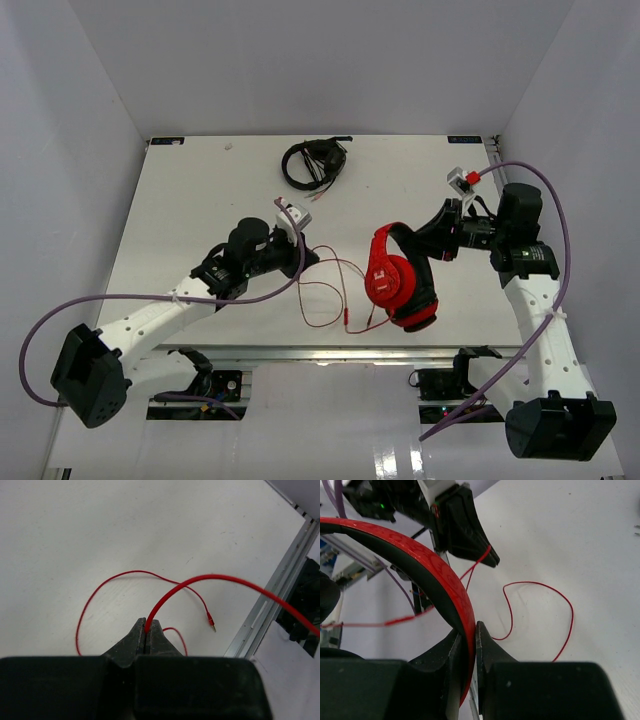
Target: Wrap the headphones
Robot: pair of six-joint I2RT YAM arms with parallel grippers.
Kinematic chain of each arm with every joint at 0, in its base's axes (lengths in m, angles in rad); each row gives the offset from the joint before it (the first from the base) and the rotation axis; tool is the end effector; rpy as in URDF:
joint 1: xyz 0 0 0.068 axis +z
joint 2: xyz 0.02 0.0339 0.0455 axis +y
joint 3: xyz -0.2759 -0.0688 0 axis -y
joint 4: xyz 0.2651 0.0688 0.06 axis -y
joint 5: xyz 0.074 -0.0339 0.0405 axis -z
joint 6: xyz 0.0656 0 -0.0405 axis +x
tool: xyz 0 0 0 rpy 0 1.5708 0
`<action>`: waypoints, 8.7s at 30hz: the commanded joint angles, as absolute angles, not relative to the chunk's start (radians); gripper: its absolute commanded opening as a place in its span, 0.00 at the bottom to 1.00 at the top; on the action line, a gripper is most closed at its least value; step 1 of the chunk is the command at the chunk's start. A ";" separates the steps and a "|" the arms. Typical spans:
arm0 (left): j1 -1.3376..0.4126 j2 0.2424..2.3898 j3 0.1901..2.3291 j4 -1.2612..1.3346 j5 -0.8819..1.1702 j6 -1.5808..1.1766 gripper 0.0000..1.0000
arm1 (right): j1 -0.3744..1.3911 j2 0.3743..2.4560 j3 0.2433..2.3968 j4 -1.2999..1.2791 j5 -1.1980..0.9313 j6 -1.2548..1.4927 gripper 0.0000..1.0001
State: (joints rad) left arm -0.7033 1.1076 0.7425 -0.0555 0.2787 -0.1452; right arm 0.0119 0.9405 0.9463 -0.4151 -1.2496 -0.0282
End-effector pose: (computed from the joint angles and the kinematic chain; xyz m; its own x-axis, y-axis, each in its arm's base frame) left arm 0.2102 -0.2019 0.2658 -0.4258 0.1787 -0.8870 0.7597 0.6031 -0.2432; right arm 0.2083 0.0647 0.3602 -0.3731 -0.0133 -0.9277 -0.8851 0.3051 0.3516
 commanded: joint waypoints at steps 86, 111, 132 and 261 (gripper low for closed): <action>-0.623 1.618 1.731 -0.360 0.154 0.176 0.00 | 0.408 0.815 0.748 -0.688 -0.540 -0.681 0.08; -0.556 1.368 1.145 -0.222 0.161 0.128 0.00 | 0.286 0.873 1.084 -0.964 -1.134 -0.780 0.08; -0.555 1.251 0.802 0.196 0.282 -0.193 0.00 | 0.041 0.938 1.191 -0.571 -1.480 -0.210 0.08; -1.321 1.799 0.770 0.681 0.118 -0.436 0.22 | -0.029 0.876 0.678 0.090 0.121 0.383 0.08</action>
